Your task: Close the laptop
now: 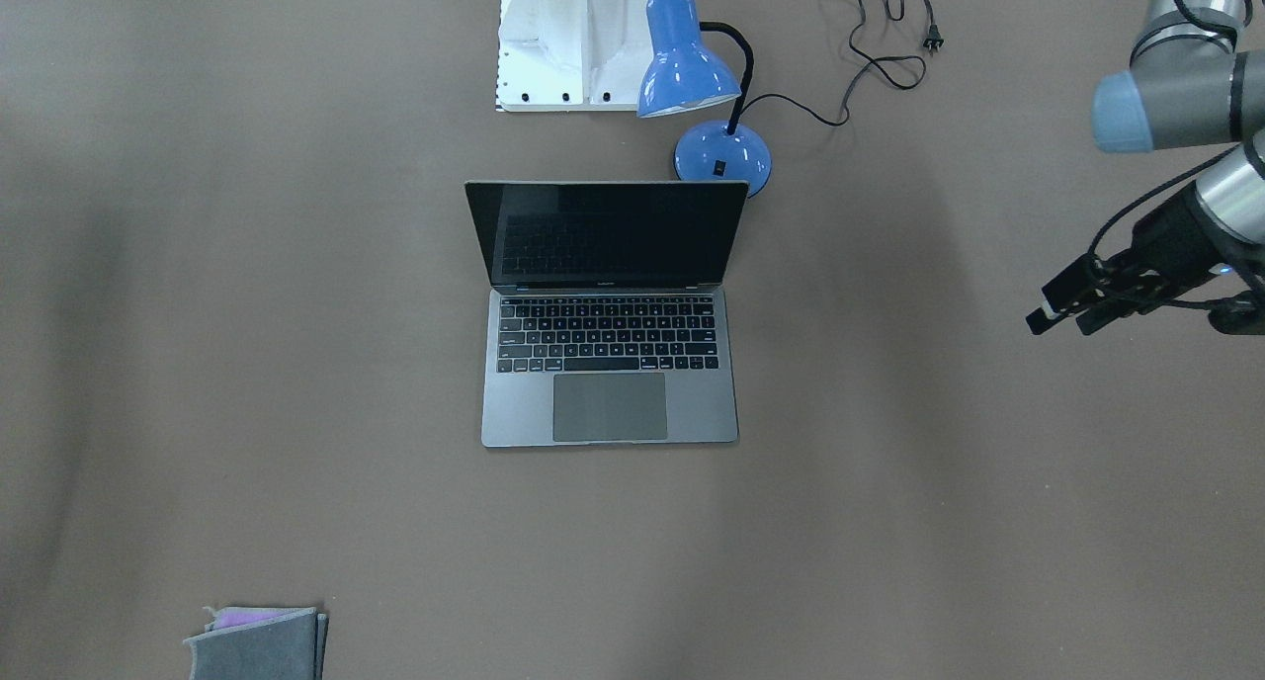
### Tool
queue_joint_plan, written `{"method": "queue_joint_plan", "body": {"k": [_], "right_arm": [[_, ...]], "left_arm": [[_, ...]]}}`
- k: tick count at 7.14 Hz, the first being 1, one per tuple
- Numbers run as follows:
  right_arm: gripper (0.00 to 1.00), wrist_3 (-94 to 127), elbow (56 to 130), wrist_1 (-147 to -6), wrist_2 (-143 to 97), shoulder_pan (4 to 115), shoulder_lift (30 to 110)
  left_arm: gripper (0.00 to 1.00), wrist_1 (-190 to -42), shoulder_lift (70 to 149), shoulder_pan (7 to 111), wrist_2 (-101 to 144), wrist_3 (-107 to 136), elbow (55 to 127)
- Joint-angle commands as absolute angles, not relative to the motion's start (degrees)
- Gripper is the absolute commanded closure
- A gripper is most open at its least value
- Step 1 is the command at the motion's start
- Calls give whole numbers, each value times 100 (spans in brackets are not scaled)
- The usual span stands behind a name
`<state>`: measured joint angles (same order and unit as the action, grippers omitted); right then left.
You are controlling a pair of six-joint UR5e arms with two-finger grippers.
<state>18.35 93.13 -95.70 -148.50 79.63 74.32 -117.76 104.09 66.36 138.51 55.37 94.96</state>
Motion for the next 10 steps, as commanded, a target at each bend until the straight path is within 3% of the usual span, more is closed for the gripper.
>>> {"method": "queue_joint_plan", "body": {"k": [1, 2, 5, 10], "right_arm": [[85, 3526, 9569, -8190, -14941, 7298, 7741], [100, 4308, 9676, -7600, -14941, 6999, 7787], [100, 6165, 10184, -6200, -14959, 5822, 7874], [100, 6179, 10740, -5423, -14670, 4677, 7937]], "left_arm": [[98, -11900, 10441, 6277, 13895, 5801, 9615], [100, -11900, 10450, 6127, 13904, 5801, 9624], [100, -11848, 10441, 5766, 14306, 5810, 9817], [100, -11874, 10590, 4783, 14309, 6318, 10169]]}}
